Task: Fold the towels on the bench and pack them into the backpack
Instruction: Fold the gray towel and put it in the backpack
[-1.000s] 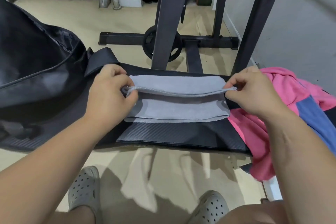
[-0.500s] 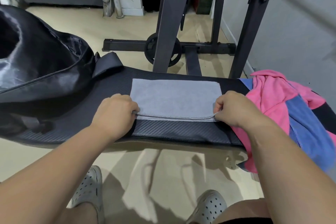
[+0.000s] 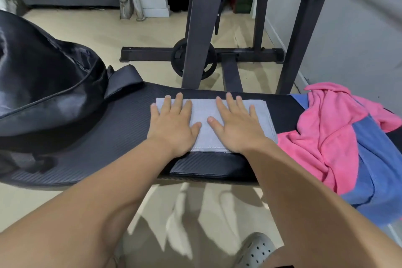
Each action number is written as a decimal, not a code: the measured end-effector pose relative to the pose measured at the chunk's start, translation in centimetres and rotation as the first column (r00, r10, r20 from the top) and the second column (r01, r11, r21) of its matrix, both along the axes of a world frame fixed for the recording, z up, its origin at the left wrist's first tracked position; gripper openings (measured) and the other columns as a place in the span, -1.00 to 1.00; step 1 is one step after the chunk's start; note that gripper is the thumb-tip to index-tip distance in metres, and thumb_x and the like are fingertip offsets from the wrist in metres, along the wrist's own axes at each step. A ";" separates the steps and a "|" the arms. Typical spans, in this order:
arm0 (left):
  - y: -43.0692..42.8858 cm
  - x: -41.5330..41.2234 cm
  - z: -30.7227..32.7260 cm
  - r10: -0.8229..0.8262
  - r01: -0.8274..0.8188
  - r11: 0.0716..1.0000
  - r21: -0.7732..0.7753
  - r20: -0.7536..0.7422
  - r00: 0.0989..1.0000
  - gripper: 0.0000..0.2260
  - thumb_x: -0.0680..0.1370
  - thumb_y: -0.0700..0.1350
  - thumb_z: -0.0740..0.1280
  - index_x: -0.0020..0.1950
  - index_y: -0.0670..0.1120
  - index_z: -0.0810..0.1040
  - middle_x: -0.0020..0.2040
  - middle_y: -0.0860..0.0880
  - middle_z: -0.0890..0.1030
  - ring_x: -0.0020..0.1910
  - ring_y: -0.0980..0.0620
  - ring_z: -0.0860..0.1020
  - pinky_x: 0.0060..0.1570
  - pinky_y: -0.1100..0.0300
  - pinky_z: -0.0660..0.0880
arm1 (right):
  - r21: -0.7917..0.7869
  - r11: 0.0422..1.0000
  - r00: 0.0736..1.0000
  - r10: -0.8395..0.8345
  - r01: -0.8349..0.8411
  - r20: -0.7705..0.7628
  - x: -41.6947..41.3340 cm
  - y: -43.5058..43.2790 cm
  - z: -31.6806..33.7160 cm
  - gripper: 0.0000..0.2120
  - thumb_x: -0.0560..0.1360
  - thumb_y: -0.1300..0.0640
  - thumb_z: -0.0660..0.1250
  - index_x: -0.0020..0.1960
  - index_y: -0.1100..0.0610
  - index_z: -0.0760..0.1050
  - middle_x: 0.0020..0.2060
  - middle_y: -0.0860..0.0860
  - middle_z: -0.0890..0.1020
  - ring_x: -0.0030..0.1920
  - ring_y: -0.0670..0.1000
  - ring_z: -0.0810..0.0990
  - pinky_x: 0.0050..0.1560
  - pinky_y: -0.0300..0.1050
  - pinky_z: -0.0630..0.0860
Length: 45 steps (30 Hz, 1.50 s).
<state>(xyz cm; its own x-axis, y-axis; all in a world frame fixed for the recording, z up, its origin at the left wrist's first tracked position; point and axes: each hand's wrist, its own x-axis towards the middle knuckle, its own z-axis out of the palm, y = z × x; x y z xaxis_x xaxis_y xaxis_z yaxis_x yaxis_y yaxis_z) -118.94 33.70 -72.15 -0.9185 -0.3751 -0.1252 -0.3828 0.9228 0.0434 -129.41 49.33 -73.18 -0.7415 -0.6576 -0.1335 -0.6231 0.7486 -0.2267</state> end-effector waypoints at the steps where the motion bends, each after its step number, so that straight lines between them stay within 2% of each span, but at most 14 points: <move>1: -0.4 0.1 -0.5 0.023 -0.024 0.999 0.029 0.025 0.999 -0.32 0.61 0.33 -0.09 0.65 0.02 -0.09 0.66 -0.05 -0.16 0.62 -0.18 -0.18 0.53 -0.28 -0.15 | 0.022 0.999 1.000 -0.023 0.023 0.015 -0.5 0.3 -0.2 -0.30 0.61 -0.37 -0.16 0.65 -0.10 -0.19 0.64 -0.04 -0.21 0.62 0.04 -0.29 0.58 0.19 -0.28; 8: -1.2 0.3 -1.3 0.045 -0.046 0.990 0.134 0.015 0.999 -0.21 0.52 0.44 -0.07 0.65 0.07 -0.13 0.65 -0.04 -0.24 0.61 -0.12 -0.26 0.55 -0.23 -0.18 | 0.103 0.968 0.973 -0.229 0.231 -0.028 -1.5 1.8 -0.3 -0.13 0.52 -0.50 -0.20 0.66 -0.01 -0.23 0.63 0.08 -0.24 0.61 0.12 -0.31 0.57 0.24 -0.28; 11: -1.8 0.9 -1.7 0.137 -0.100 0.972 0.214 -0.165 0.977 -0.25 0.51 0.41 0.10 0.61 0.07 0.10 0.65 -0.11 -0.11 0.62 -0.15 -0.09 0.54 -0.20 -0.07 | 0.115 0.964 0.971 -0.236 0.238 -0.027 -1.4 1.7 -0.4 -0.11 0.51 -0.50 -0.22 0.65 0.00 -0.24 0.63 0.10 -0.23 0.61 0.13 -0.31 0.56 0.26 -0.29; 14: -2.8 1.8 -1.8 0.403 -0.337 0.909 0.246 -0.306 0.863 -0.28 0.41 0.37 0.18 0.42 -0.06 0.35 0.54 -0.24 0.18 0.46 -0.29 0.25 0.42 -0.28 0.21 | 0.127 0.964 0.971 -0.221 0.232 -0.095 -1.1 1.7 -0.2 -0.12 0.52 -0.49 -0.25 0.66 0.02 -0.22 0.64 0.10 -0.22 0.62 0.14 -0.30 0.54 0.32 -0.30; 19: -3.6 3.1 -1.4 0.520 -0.470 0.849 0.240 -0.230 0.822 -0.46 0.45 0.33 0.29 0.19 -0.06 0.58 0.61 -0.14 0.15 0.58 -0.19 0.08 0.48 -0.28 0.07 | -0.010 0.999 0.983 -0.036 0.034 -0.181 0.8 0.2 1.7 -0.14 0.54 -0.45 -0.24 0.66 0.06 -0.16 0.64 0.00 -0.19 0.62 0.06 -0.30 0.54 0.30 -0.32; 23: -3.6 2.6 -0.3 0.478 -0.413 0.871 0.264 -0.268 0.837 -0.68 0.43 0.23 0.41 -0.22 -0.03 0.53 0.15 -0.10 0.50 0.17 -0.20 0.44 0.09 -0.04 0.46 | 0.005 1.000 0.997 0.013 -0.012 -0.081 2.4 -0.9 0.7 -0.13 0.53 -0.47 -0.25 0.66 0.05 -0.19 0.64 -0.05 -0.23 0.61 0.03 -0.34 0.55 0.26 -0.34; 27: -3.5 1.8 0.3 0.517 -0.412 0.818 0.401 -0.198 0.833 -0.73 0.42 0.07 0.43 -0.24 -0.12 0.49 -0.15 -0.10 0.58 -0.10 -0.18 0.58 -0.27 0.07 0.45 | 0.044 0.999 1.000 -0.002 0.002 -0.012 2.7 -0.9 -0.1 -0.13 0.54 -0.47 -0.23 0.66 0.04 -0.22 0.63 -0.06 -0.27 0.60 0.02 -0.35 0.54 0.26 -0.36; 31: -3.1 2.1 0.7 0.646 -0.412 0.670 0.618 -0.211 0.734 -0.87 0.39 -0.11 0.47 -0.21 -0.11 0.56 -0.22 -0.04 0.63 -0.14 -0.10 0.61 -0.18 0.04 0.55 | 0.042 0.999 1.000 -0.007 0.006 0.015 2.8 -0.9 0.1 -0.13 0.53 -0.47 -0.23 0.66 0.04 -0.23 0.63 -0.07 -0.28 0.60 0.02 -0.36 0.54 0.25 -0.36; 33: -3.4 2.3 1.0 0.741 -0.376 0.515 0.770 -0.180 0.647 -0.89 0.36 -0.20 0.50 -0.21 -0.06 0.60 -0.21 0.00 0.67 -0.17 -0.07 0.66 -0.19 0.02 0.63 | 0.035 0.999 0.999 -0.016 0.015 0.042 3.2 -1.1 0.1 -0.12 0.53 -0.48 -0.23 0.66 0.04 -0.23 0.63 -0.07 -0.28 0.60 0.02 -0.36 0.54 0.25 -0.37; 35: -4.3 2.6 1.5 0.828 -0.296 0.268 0.917 -0.062 0.558 -0.76 0.32 -0.26 0.55 -0.06 -0.11 0.66 -0.14 -0.07 0.71 -0.19 -0.10 0.69 -0.29 -0.01 0.64 | 0.015 1.000 0.995 -0.014 0.013 0.096 4.1 -1.6 0.4 -0.11 0.53 -0.49 -0.21 0.66 0.03 -0.22 0.63 -0.06 -0.27 0.60 0.02 -0.37 0.53 0.24 -0.40; 37: -5.4 3.1 2.3 0.864 -0.218 0.142 0.966 -0.014 0.502 -0.53 0.29 -0.27 0.60 0.17 -0.20 0.62 -0.02 -0.15 0.71 -0.20 -0.10 0.68 -0.37 0.10 0.59 | -0.043 0.999 0.984 0.002 0.006 0.180 5.0 -2.3 0.9 -0.13 0.54 -0.48 -0.19 0.66 0.03 -0.17 0.63 -0.06 -0.24 0.60 0.01 -0.35 0.53 0.21 -0.40; 38: -5.8 3.4 2.9 0.872 -0.196 0.185 0.963 -0.069 0.484 -0.48 0.29 -0.27 0.60 0.23 -0.20 0.60 -0.01 -0.13 0.69 -0.21 -0.05 0.66 -0.37 0.17 0.55 | -0.101 0.995 0.968 0.014 0.012 0.249 5.4 -2.7 1.3 -0.15 0.55 -0.47 -0.16 0.66 0.02 -0.15 0.64 -0.06 -0.21 0.61 0.00 -0.33 0.55 0.18 -0.38; 42: -5.8 4.1 7.0 0.693 -0.221 0.680 0.700 -0.513 0.506 -0.64 0.39 -0.16 0.51 0.15 0.10 0.59 -0.22 0.10 0.57 -0.28 0.10 0.52 -0.26 0.20 0.44 | -0.505 0.825 0.860 0.044 0.256 0.508 5.2 -2.9 3.8 -0.31 0.62 -0.36 -0.02 0.64 -0.03 0.11 0.63 -0.08 0.08 0.62 -0.06 -0.03 0.60 0.01 -0.08; 45: -3.6 3.2 9.9 0.460 -0.116 0.859 0.499 -0.650 0.604 -0.77 0.47 -0.12 0.37 0.10 0.09 0.57 -0.24 0.13 0.55 -0.22 0.10 0.51 -0.22 0.25 0.42 | -0.615 0.662 0.849 -0.062 0.428 0.524 3.7 -1.2 5.3 -0.45 0.66 -0.28 0.00 0.48 -0.02 0.41 0.40 -0.08 0.44 0.43 -0.07 0.33 0.48 -0.03 0.21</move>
